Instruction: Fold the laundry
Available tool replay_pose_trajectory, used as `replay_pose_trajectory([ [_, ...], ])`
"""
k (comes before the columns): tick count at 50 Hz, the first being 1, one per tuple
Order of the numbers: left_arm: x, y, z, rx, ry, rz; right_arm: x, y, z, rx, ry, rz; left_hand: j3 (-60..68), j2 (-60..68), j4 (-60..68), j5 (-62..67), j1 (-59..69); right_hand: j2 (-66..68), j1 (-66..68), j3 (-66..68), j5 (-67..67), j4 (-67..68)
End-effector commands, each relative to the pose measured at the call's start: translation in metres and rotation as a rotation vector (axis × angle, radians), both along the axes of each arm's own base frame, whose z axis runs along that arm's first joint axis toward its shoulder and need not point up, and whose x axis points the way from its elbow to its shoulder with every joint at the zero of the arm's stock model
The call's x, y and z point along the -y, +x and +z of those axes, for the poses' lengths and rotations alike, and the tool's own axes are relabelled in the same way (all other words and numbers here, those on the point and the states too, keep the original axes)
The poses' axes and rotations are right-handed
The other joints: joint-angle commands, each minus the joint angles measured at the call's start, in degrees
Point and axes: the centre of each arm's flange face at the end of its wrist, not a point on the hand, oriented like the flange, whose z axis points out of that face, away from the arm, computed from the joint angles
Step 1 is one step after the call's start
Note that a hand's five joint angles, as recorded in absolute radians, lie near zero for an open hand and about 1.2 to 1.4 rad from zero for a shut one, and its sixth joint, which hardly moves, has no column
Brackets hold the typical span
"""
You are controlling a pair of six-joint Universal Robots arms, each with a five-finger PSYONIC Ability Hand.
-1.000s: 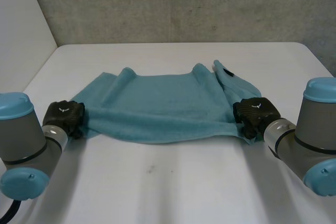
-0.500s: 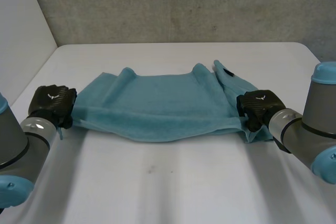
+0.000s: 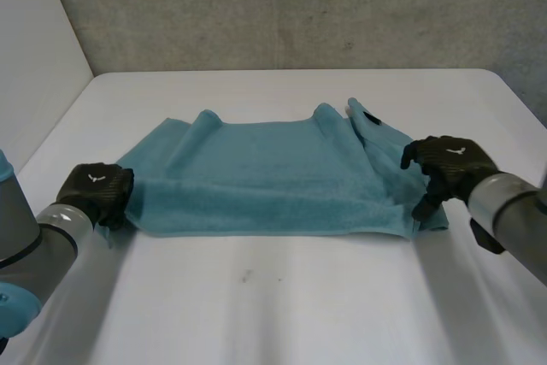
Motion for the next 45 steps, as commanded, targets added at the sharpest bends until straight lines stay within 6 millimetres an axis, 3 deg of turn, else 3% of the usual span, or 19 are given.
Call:
replay_pose_trajectory([
  [1,0.002,0.004,0.001,0.0,-0.002,0.015,-0.025,-0.03,0.007,0.038,0.007,-0.055,11.68,11.37,11.52,14.76,14.01,5.88,9.19,6.08,6.08,6.25],
  [8,0.002,0.006,0.001,0.0,-0.001,0.02,-0.023,-0.054,-0.01,0.01,0.062,-0.097,11.68,11.37,11.52,14.76,14.01,12.46,15.77,12.66,12.66,12.83],
  [14,0.004,0.008,0.003,-0.001,-0.007,0.026,-0.011,-0.051,-0.03,-0.049,0.036,0.01,11.68,11.37,11.52,14.76,14.01,12.8,16.11,13.0,12.99,13.17],
  [28,0.007,0.011,0.002,-0.001,-0.007,0.039,0.03,-0.052,-0.077,-0.146,0.036,0.052,11.68,11.37,11.52,14.76,14.01,12.8,16.11,13.0,12.99,13.17],
  [45,0.007,0.011,0.002,-0.003,-0.008,0.039,0.054,-0.044,-0.08,-0.147,-0.027,0.055,11.68,11.37,11.52,14.76,14.01,18.69,22.0,18.88,18.88,19.06],
])
